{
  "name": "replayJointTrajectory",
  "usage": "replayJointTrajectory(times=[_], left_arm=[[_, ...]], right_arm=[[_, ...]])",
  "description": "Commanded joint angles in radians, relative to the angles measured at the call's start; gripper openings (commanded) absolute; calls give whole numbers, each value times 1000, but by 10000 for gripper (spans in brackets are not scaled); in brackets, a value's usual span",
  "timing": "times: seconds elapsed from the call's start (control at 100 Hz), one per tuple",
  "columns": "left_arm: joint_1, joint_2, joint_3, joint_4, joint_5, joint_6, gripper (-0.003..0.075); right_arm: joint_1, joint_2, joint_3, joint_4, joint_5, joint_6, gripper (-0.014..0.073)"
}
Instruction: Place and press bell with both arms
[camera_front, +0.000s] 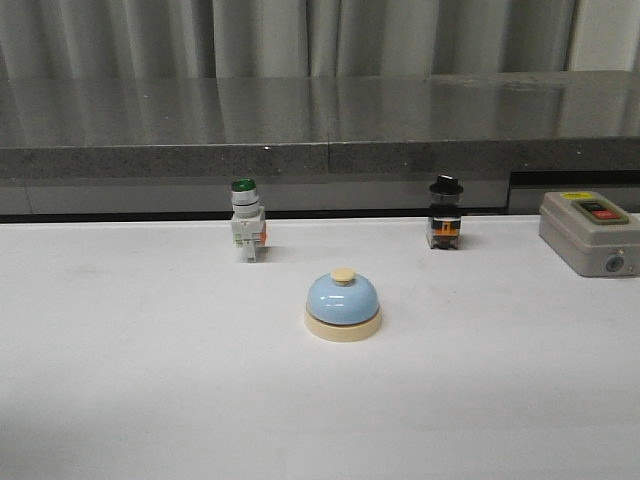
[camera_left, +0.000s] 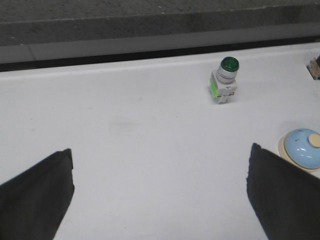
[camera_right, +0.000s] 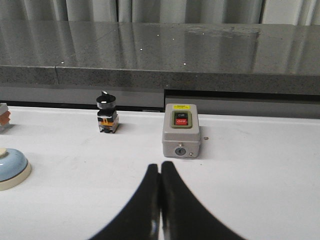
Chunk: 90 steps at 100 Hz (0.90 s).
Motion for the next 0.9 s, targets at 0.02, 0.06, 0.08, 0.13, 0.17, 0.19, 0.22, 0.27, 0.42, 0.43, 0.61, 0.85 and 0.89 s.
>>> replayJointTrajectory(times=[0.02, 0.06, 0.08, 0.13, 0.17, 0.19, 0.22, 0.27, 0.42, 0.43, 0.61, 0.85, 0.89], left_arm=[[20, -132, 30, -3, -63, -7, 663], [20, -180, 43, -3, -55, -7, 663], [20, -204, 51, -3, -50, -7, 663], [20, -258, 65, -3, -29, -7, 663], [20, -303, 76, -3, -15, -7, 663], [20, -325, 80, -3, -7, -7, 663], [20, -353, 88, -3, 6, -7, 662], [20, -401, 95, -3, 33, -7, 662], [20, -518, 102, 2, 92, -7, 586], [20, -522, 102, 3, 94, -7, 578], [20, -598, 102, 7, 90, -7, 283], [20, -606, 102, 19, 88, -7, -19], [20, -606, 102, 19, 88, -7, -20]], right_arm=[[-7, -20, -15, -6, -86, -2, -60], [-7, -20, -15, -6, -86, -2, -60], [-7, -20, -15, -6, -86, -2, -60], [-7, -20, -15, -6, -86, -2, -60], [-7, -20, -15, -6, -86, -2, -60], [-7, -20, -15, -6, -86, -2, -60], [-7, -20, -15, -6, -86, -2, -60], [-7, -20, -15, -6, -86, -2, -60], [-7, -20, -15, -6, -86, -2, -60], [-7, -20, -15, -6, -86, -2, -60], [-7, -20, -15, -6, -86, -2, -60], [-7, -20, -15, -6, -86, -2, -60], [-7, -20, -15, -6, -86, -2, -60]])
